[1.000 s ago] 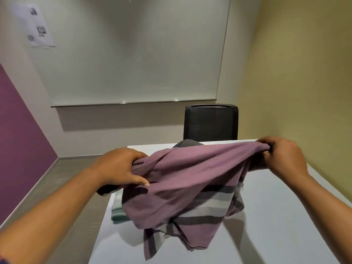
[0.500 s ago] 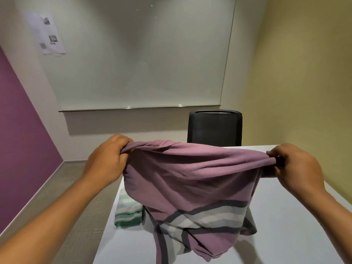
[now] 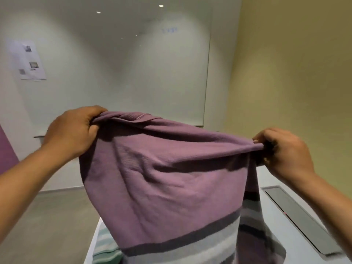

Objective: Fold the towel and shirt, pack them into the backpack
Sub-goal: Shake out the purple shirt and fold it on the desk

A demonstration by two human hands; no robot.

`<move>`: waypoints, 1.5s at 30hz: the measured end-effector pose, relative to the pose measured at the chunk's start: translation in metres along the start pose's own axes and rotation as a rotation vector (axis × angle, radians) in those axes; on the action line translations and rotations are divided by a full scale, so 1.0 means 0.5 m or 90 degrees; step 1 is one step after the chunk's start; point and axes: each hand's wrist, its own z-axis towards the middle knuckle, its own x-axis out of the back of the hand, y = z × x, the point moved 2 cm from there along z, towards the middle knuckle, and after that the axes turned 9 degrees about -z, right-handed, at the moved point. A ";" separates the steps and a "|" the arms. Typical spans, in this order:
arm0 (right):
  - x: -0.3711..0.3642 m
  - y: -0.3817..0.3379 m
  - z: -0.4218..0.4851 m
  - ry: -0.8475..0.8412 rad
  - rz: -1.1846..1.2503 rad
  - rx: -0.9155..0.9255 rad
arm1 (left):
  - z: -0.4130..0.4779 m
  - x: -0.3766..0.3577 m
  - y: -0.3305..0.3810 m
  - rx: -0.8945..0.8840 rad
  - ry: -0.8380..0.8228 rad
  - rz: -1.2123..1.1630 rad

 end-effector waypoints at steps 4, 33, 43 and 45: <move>-0.151 0.041 -0.001 -0.157 -0.047 -0.071 | -0.004 -0.140 -0.065 0.044 -0.106 0.020; -0.481 -0.076 -0.715 -0.984 -0.249 0.220 | -0.885 -0.505 -0.072 0.374 -0.680 0.034; -0.486 -0.140 -0.718 -0.835 -0.072 0.024 | -0.979 -0.416 -0.155 0.406 -0.652 0.011; -0.503 -0.135 -0.719 -0.887 -0.082 0.043 | -0.983 -0.414 -0.156 0.422 -0.654 -0.015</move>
